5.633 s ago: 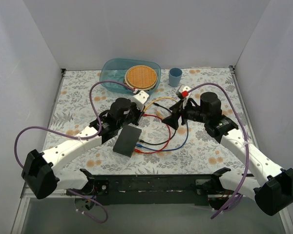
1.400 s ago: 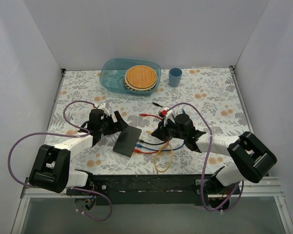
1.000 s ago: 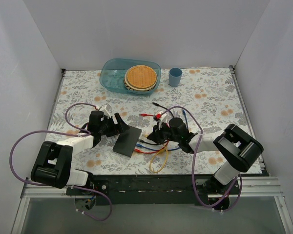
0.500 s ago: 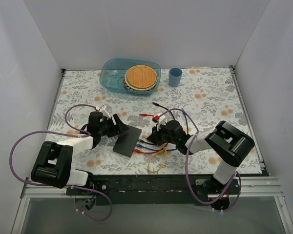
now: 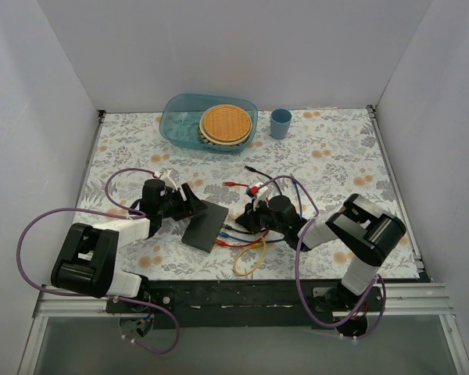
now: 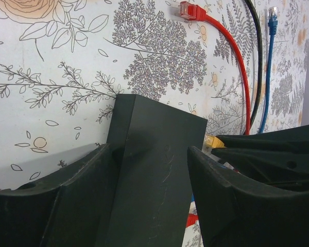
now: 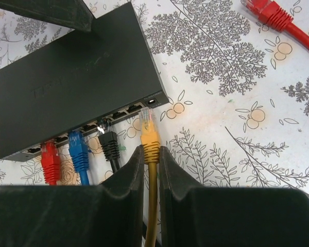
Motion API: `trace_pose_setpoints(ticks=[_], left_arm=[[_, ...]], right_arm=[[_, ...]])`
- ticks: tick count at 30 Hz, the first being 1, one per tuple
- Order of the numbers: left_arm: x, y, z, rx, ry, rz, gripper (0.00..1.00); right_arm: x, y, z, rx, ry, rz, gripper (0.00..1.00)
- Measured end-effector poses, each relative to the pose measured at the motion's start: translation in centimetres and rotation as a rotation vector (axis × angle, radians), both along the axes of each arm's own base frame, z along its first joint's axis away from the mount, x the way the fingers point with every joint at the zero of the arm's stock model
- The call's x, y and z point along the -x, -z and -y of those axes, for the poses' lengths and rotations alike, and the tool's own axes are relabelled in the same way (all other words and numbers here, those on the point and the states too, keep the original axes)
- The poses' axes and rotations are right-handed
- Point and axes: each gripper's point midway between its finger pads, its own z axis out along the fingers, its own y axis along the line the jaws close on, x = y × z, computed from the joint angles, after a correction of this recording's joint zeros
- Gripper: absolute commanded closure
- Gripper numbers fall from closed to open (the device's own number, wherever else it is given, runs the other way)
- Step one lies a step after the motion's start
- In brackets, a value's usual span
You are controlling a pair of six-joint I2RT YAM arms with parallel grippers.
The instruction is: Insert the plug into the switch port
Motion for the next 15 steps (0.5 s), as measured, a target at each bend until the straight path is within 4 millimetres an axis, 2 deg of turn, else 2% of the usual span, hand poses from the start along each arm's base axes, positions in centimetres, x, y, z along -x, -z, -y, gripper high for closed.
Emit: trace_pose_setpoints(ticks=[7,15], left_arm=[[0.0,0.1,0.0,0.002,0.001,-0.006,0.41],[0.1,0.1,0.0,0.003,0.001,-0.006,0.41]], right_arm=[[-0.1,-0.6,-0.4,-0.024,-0.009,0.020,0.99],[0.5,0.8,-0.6,-0.002,-0.025,-0.004,0.99]])
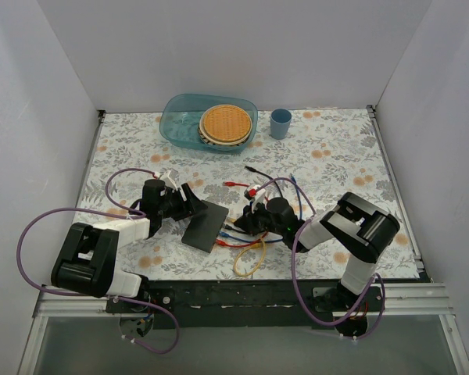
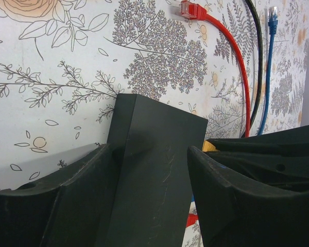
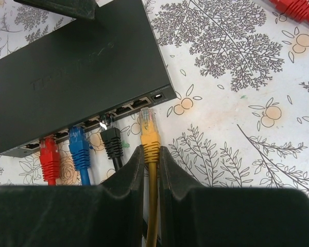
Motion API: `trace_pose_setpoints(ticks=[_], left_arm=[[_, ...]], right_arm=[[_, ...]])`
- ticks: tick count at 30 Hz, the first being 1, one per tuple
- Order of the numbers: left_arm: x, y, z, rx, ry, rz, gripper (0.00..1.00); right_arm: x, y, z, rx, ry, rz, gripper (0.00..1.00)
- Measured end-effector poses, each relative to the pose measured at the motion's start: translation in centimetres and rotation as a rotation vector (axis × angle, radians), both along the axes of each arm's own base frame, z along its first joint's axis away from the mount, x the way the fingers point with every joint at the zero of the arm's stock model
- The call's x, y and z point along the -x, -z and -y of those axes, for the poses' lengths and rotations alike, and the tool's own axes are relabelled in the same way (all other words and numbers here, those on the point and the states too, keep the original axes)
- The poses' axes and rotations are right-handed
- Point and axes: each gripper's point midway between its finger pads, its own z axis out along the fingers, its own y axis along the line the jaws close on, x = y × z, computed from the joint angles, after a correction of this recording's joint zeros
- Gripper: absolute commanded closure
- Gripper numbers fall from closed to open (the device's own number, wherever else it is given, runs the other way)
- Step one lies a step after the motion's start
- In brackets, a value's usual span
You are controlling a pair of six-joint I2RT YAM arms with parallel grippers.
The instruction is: Insert the plug into the switch port
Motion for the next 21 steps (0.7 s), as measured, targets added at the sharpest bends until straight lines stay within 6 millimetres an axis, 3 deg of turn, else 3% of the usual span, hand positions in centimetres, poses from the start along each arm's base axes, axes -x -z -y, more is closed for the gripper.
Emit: trace_pose_setpoints(ticks=[21], left_arm=[[0.15,0.41,0.05,-0.001,0.005,-0.014,0.43]], right_arm=[[0.24,-0.43,-0.28,-0.005,-0.006,0.011,0.99]])
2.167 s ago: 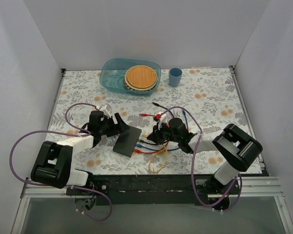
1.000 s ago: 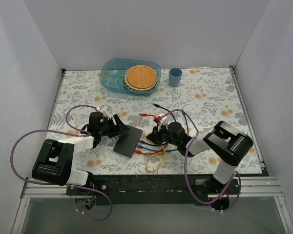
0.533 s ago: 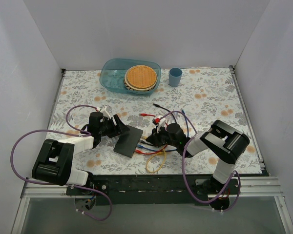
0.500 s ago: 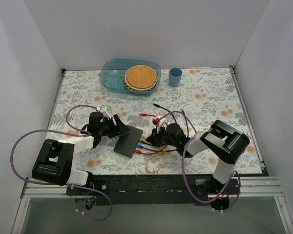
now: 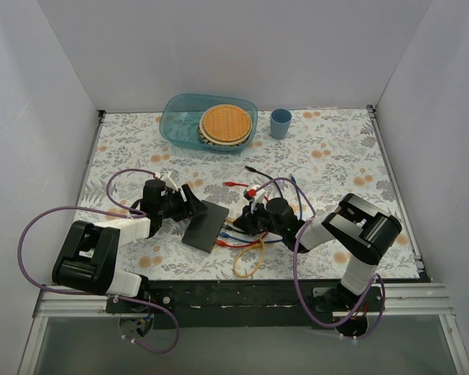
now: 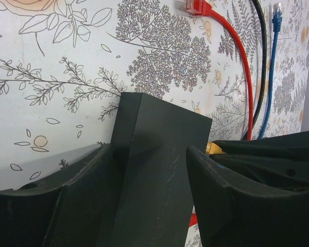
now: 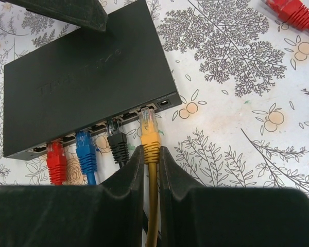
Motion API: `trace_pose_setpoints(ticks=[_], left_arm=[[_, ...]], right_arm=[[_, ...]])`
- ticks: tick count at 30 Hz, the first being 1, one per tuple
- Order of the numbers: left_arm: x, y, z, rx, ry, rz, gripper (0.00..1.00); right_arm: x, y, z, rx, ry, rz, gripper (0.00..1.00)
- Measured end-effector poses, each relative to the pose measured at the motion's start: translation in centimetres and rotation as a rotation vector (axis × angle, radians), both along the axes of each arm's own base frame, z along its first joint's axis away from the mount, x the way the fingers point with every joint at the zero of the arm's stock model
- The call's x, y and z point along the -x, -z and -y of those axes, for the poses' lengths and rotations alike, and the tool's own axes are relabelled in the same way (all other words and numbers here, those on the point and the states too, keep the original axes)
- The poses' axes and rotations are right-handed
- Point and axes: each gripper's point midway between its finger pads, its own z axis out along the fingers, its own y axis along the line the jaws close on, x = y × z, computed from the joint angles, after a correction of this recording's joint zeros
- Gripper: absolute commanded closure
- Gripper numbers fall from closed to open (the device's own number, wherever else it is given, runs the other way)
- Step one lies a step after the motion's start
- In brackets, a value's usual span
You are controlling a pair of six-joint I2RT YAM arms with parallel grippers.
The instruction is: Insert the plug into the switch port
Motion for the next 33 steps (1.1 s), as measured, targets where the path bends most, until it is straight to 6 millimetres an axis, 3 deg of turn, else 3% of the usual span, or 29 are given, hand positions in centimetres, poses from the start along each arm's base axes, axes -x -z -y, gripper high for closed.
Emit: trace_pose_setpoints(ticks=[15,33], left_arm=[[0.08,0.03,0.05,-0.001,0.009,0.002,0.44],[-0.04,0.45,-0.09,-0.028,0.066,0.046,0.46]], right_arm=[[0.08,-0.47,-0.22,-0.002,-0.004,0.022,0.99],[-0.32,0.37,-0.81,0.015,-0.020,0.029,0.99]])
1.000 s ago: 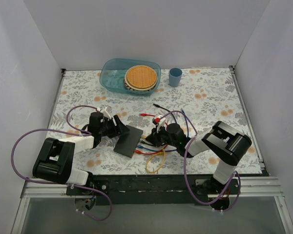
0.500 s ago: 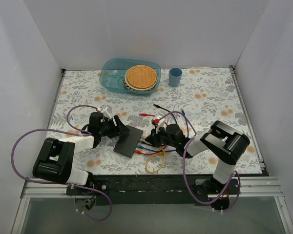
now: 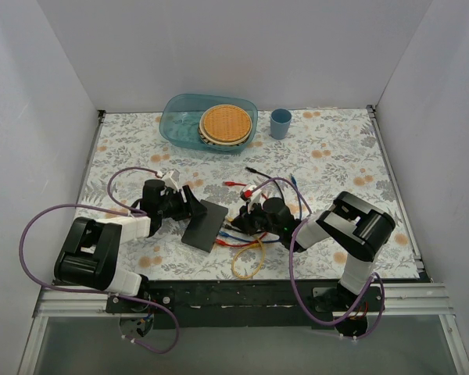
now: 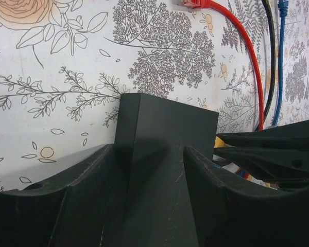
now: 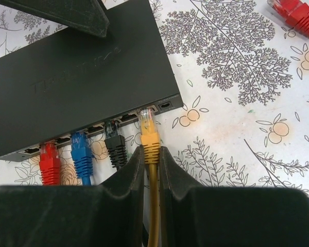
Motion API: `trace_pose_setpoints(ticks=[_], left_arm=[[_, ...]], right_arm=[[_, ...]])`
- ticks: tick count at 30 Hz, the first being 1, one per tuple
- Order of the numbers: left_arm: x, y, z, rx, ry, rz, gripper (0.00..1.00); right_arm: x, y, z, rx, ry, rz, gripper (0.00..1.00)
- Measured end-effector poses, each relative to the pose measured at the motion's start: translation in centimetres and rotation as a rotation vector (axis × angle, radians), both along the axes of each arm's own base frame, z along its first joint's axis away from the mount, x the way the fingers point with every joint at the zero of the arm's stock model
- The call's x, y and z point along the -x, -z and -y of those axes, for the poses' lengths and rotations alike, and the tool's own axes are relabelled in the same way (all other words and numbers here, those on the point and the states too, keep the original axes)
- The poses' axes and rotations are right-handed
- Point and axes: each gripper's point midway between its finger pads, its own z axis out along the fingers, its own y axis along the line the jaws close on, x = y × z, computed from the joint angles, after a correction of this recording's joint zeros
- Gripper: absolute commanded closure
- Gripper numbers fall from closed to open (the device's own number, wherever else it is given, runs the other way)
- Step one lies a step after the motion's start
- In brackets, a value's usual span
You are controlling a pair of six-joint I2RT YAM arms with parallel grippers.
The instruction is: Insert the plug into the switch port
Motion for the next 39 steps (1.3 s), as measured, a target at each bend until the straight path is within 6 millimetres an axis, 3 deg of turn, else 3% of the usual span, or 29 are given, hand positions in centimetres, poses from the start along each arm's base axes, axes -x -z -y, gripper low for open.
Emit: trace_pose_setpoints(ticks=[39], left_arm=[[-1.9,0.5,-0.1,-0.076,0.080,0.088,0.64]], right_arm=[[-1.2,-0.2,-1.2,0.067,-0.018,-0.011,0.99]])
